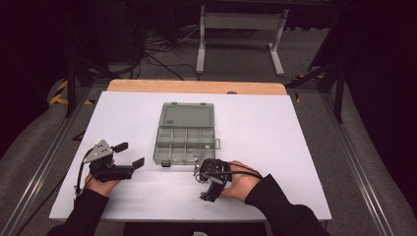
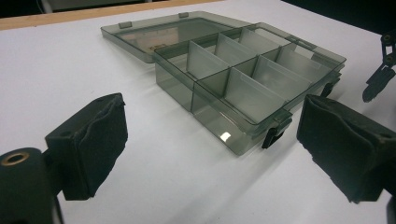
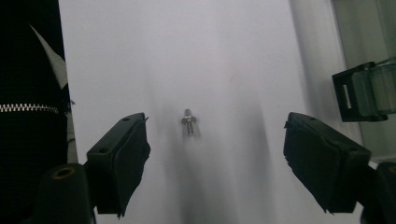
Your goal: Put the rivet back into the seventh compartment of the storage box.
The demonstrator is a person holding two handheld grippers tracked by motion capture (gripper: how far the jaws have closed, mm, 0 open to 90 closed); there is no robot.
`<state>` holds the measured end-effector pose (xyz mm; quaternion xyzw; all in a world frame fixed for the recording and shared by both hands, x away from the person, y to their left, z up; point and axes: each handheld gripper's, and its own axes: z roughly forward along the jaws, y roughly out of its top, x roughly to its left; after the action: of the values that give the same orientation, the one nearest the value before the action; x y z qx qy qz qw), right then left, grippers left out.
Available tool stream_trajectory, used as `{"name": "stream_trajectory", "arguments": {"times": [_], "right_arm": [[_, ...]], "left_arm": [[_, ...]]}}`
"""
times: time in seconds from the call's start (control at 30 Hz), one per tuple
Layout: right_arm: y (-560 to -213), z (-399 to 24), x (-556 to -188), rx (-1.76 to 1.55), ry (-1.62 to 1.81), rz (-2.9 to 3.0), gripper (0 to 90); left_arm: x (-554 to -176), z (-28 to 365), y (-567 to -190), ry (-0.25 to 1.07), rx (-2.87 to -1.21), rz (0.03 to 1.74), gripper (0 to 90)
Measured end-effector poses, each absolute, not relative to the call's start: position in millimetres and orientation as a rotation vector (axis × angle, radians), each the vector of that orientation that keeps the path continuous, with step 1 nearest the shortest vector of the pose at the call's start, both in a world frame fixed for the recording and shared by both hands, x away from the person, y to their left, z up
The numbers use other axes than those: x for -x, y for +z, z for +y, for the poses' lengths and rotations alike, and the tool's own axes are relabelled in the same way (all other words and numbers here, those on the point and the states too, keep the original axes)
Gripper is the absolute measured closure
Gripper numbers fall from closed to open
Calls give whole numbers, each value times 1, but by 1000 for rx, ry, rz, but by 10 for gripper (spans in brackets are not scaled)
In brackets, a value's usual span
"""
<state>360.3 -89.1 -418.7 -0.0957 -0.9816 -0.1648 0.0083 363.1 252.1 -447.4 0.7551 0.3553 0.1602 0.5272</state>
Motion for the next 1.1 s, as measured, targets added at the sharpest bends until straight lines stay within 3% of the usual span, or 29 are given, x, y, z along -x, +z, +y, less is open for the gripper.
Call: {"name": "stream_trajectory", "arguments": {"times": [0.13,0.47,1.1], "right_arm": [[-419,-88,-360,294,-517,-3063,274],[-423,-81,-356,244,-489,-3048,498],[-426,-71,-353,165,-417,-3060,797]], "left_arm": [[-363,252,-447,383,-1804,849,92],[-363,252,-447,383,-1804,850,92],[-363,253,-448,383,-1798,853,92]]}}
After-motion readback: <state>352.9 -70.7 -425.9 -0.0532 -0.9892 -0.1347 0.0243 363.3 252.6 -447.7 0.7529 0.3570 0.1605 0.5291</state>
